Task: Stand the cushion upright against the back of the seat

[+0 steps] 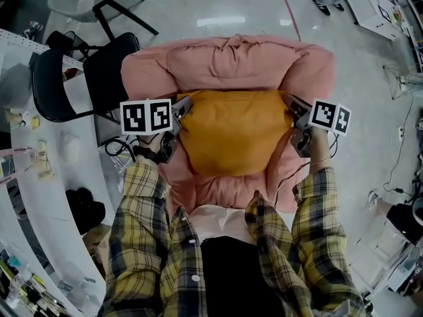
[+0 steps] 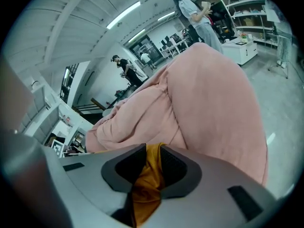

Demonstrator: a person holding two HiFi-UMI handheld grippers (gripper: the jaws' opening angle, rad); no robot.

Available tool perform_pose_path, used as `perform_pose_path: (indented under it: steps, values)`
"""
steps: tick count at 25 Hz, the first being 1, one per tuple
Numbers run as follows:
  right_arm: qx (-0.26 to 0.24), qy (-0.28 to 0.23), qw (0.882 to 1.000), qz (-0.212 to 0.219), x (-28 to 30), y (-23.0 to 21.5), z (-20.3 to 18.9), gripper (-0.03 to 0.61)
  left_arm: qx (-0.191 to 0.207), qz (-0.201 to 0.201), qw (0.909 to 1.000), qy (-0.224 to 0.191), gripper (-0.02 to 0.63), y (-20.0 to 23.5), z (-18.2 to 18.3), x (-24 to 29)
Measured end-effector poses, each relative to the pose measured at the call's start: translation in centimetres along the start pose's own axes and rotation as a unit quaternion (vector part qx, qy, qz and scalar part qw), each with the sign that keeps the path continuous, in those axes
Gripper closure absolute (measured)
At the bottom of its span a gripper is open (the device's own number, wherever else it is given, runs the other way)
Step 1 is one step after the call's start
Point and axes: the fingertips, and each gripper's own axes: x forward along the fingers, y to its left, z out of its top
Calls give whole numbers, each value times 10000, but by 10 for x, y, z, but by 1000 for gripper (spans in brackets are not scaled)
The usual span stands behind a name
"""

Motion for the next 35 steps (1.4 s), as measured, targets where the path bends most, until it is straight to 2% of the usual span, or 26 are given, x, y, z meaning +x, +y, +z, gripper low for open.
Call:
perform_pose_path:
  steps: [4,7,12,17,24,28,31,35]
  values:
    - [40,23,10000,15,-3,-1,0,489,56,-48,10000,16,436,4,5,-4]
    - [61,9,10000,-55,-9,-5,0,477,98,47,9999,-107,376,7,11,-9]
    - [116,-230,9994,-227,-30,-9,8,447,204,68,9995,-251,362,2,20,-19]
    - [-205,-669,9960,-555,-50,-9,22,431,346,194,9974,-601,362,1,36,-41]
    - [-440,-1155,9922,-140,-70,27,28,431,432,113,9944,-957,364,-18,36,-71]
    - [-787,-1173,9898,199,-78,62,17,433,588,-253,9914,-1138,371,-50,28,-80]
    - [-1147,-1101,9869,289,-84,85,2,433,818,-552,9884,-1157,391,-76,16,-80]
    - [-1404,-1121,9826,477,-94,115,-20,439,1105,-693,9852,-1112,426,-101,-5,-86]
